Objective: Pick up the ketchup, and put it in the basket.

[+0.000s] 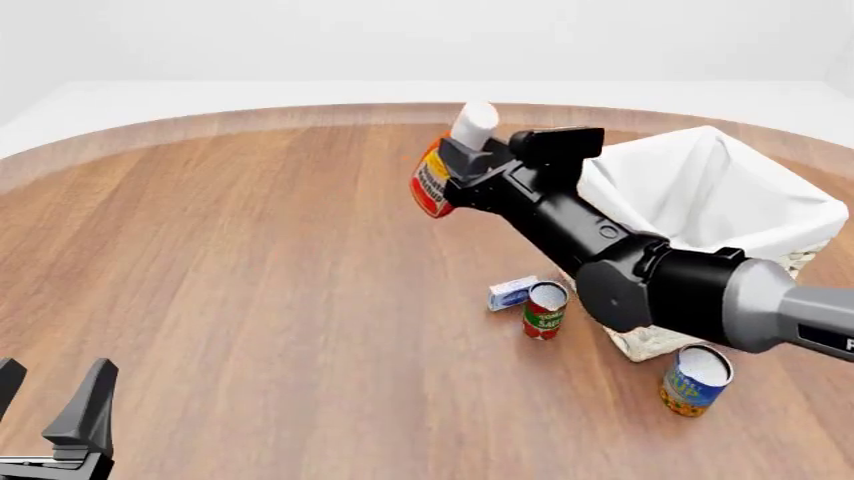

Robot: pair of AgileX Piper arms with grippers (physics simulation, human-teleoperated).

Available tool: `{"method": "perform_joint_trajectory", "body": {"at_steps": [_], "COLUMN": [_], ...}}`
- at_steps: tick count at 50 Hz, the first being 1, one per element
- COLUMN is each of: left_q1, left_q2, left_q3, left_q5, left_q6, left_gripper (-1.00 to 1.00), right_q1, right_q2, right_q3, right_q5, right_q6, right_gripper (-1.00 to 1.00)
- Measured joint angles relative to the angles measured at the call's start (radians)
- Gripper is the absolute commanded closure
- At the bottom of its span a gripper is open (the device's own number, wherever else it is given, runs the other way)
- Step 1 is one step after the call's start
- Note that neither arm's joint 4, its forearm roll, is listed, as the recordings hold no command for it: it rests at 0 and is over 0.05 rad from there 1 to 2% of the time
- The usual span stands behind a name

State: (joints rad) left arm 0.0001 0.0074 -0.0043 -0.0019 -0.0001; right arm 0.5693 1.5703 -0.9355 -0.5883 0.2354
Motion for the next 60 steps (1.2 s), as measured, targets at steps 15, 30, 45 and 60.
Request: {"method": "perform_joint_trajectory", "body": {"at_steps": [15, 30, 45, 60], "left_q1": [0.0, 0.0, 0.0, 0.0], "left_q2": [0.0, 0.0, 0.0, 0.0], "left_q3": [0.0, 0.0, 0.0, 0.0], "left_q5": [0.0, 0.0, 0.0, 0.0], "left_q6": [0.0, 0.0, 0.0, 0.0], "left_gripper": [-1.0, -1.0, -1.0, -1.0], "right_q1": [-0.051, -0.094, -0.141, -0.185], "right_q2": [-0.04, -0.065, -0.092, -0.129], "right_q3": [0.018, 0.036, 0.06, 0.087], "right_q5": [-0.006, -0.015, -0.036, -0.052], "right_q6": [0.003, 0.013, 0.026, 0.037], "right_gripper": [1.0, 1.0, 1.0, 1.0]}}
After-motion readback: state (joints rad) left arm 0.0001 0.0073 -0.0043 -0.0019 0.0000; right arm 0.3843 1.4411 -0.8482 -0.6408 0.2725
